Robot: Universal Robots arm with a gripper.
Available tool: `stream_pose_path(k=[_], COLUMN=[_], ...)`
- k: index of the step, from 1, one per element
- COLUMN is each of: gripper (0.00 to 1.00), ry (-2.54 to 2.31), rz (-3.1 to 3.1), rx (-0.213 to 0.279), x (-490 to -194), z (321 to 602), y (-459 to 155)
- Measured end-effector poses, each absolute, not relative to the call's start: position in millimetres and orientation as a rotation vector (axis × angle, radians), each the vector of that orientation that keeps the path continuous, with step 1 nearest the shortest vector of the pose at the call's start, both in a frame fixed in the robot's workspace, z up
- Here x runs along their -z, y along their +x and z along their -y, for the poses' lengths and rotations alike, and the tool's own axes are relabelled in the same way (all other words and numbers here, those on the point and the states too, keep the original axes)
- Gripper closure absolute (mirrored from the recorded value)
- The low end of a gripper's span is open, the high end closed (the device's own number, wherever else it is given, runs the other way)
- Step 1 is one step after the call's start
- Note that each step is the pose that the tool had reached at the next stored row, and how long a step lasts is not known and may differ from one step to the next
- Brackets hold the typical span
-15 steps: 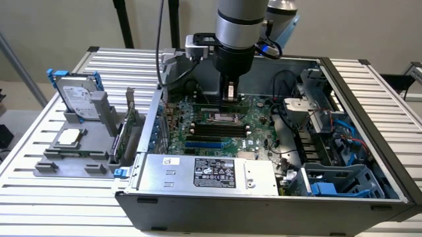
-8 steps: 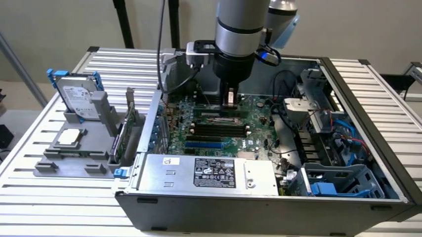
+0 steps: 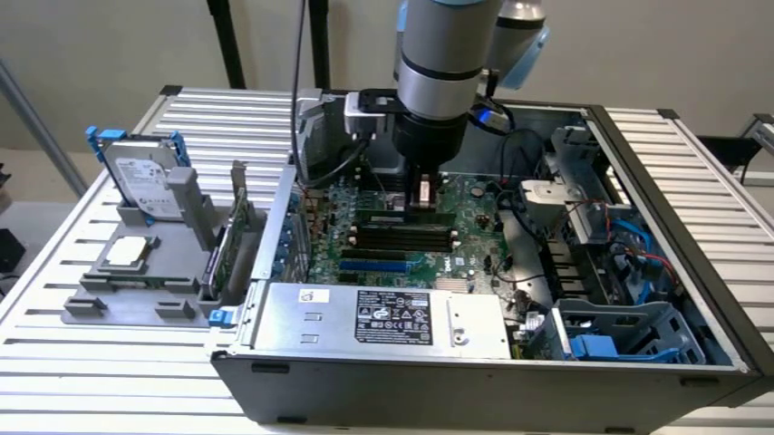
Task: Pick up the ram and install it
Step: 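Insert the ram into the slot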
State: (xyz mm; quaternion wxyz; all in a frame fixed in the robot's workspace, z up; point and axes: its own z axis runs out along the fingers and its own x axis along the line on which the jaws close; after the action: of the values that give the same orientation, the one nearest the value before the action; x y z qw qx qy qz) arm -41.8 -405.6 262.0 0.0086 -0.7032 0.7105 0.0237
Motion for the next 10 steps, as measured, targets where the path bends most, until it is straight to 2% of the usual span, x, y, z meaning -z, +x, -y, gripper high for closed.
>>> stream_pose_path(k=[10], gripper=[0.87], ry=[-2.2], rz=[-2.223], rx=[-0.068], x=[-244.1], z=[405.8], y=[-39.6])
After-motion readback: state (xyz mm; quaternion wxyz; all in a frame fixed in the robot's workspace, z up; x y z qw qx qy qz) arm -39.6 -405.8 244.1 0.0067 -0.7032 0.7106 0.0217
